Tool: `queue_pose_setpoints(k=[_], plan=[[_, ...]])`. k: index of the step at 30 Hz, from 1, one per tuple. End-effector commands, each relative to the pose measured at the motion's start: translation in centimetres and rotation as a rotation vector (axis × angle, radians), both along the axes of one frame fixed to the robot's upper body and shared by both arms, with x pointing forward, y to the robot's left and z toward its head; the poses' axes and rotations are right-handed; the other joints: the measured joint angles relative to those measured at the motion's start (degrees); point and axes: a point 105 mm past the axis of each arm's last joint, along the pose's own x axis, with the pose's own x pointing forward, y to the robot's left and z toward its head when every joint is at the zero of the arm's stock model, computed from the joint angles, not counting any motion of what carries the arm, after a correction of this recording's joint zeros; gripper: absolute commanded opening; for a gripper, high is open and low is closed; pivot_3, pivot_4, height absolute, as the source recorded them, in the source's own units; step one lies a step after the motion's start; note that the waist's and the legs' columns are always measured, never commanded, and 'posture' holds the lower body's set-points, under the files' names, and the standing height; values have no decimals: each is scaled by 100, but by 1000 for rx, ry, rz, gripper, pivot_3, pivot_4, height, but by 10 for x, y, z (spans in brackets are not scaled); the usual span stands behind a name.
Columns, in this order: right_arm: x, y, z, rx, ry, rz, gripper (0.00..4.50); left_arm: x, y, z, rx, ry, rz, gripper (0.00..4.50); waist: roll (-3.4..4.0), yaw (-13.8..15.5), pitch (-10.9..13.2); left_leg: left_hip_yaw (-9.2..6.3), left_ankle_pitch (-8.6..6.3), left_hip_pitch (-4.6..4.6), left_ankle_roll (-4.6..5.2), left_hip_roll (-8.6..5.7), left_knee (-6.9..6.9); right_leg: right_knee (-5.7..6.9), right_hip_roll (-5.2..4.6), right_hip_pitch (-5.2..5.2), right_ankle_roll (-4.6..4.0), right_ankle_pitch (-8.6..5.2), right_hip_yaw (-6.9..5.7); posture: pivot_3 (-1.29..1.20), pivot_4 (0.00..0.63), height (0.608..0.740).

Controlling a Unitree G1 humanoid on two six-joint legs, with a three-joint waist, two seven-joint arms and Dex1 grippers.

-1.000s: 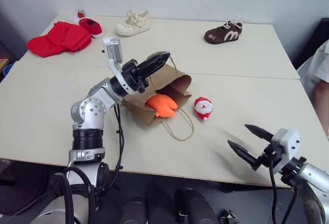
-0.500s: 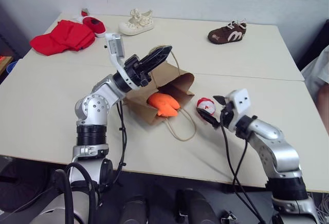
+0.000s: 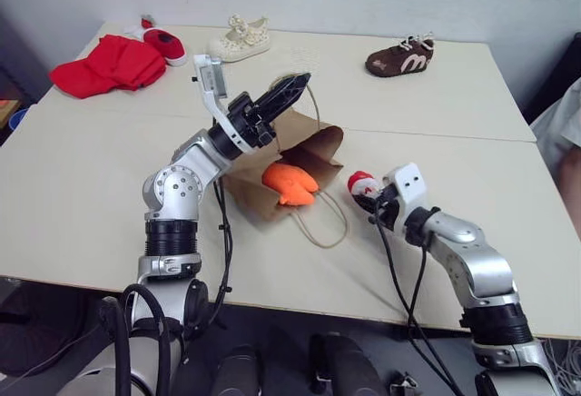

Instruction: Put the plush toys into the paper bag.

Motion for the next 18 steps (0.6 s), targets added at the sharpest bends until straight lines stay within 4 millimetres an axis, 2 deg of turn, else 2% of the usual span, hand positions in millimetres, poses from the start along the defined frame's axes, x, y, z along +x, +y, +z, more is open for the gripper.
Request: queue_pose_setpoints(k=[1, 3, 7, 13, 18], plan=[[-19, 28, 45, 109, -86, 142, 523, -6, 0, 18, -27, -45, -30, 0, 0, -10, 0, -3, 0, 0, 0, 1, 1, 1, 0, 0, 0, 0, -2, 0, 150, 740], [-15, 42, 51, 124, -78, 149, 523, -6, -1, 18, -23, -42, -36, 0, 0, -42, 0, -2, 0, 3, -1, 2, 1, 3, 2, 0, 0, 0, -1, 0, 150, 740], [6, 68, 47, 109, -50, 139, 522, -6, -4, 17, -7, -36, -51, 0, 0, -62, 0, -3, 2, 6, -4, 2, 0, 7, 3, 1, -1, 0, -1, 0, 150, 740], [35, 91, 34, 67, -6, 96, 522, -7, -9, 16, 2, -32, -73, 0, 0, -56, 0, -6, 1, -6, -2, 0, 4, 4, -2, -3, -1, 0, -5, 0, 150, 740], [60, 102, 40, 43, -40, 55, 522, -11, -14, 13, 22, -28, -111, 0, 0, -94, 0, -7, 1, -9, -2, 1, 3, 13, -2, -6, -1, 0, -7, 0, 150, 740]])
